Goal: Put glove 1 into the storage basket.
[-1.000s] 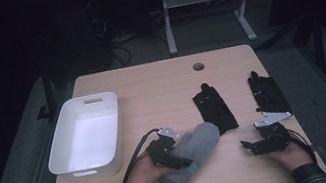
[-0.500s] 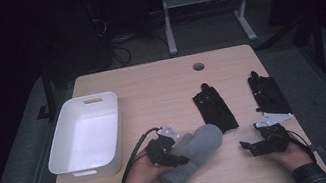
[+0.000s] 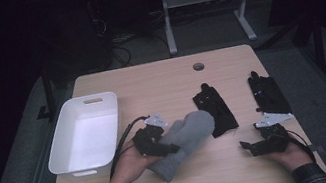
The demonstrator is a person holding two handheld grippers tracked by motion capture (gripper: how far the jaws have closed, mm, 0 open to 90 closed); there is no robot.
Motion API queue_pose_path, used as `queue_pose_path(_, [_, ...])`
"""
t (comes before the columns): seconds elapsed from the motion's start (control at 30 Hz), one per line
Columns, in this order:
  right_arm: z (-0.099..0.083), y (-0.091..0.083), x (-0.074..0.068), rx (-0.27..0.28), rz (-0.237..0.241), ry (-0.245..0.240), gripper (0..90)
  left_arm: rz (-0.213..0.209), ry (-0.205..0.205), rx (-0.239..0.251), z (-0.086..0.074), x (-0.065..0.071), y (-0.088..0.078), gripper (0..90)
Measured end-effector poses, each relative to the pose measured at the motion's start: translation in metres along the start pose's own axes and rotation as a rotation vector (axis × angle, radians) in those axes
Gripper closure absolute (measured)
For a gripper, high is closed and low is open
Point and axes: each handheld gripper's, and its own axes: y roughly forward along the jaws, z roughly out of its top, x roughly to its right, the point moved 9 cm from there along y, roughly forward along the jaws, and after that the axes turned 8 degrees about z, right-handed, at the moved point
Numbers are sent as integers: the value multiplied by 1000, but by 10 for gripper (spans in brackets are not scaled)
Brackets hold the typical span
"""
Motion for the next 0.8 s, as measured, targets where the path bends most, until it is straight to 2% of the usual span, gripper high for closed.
queue_pose_path(0.33, [0,0,0,1,0,-2,124,50,-61,71,14,-34,-47,664])
queue_pose_path(0.53, [0,0,0,1,-1,1,124,97,-104,91,5,-62,-77,663])
queue_pose_path(0.8, [0,0,0,1,-1,-1,124,158,-163,101,-11,-88,-104,663])
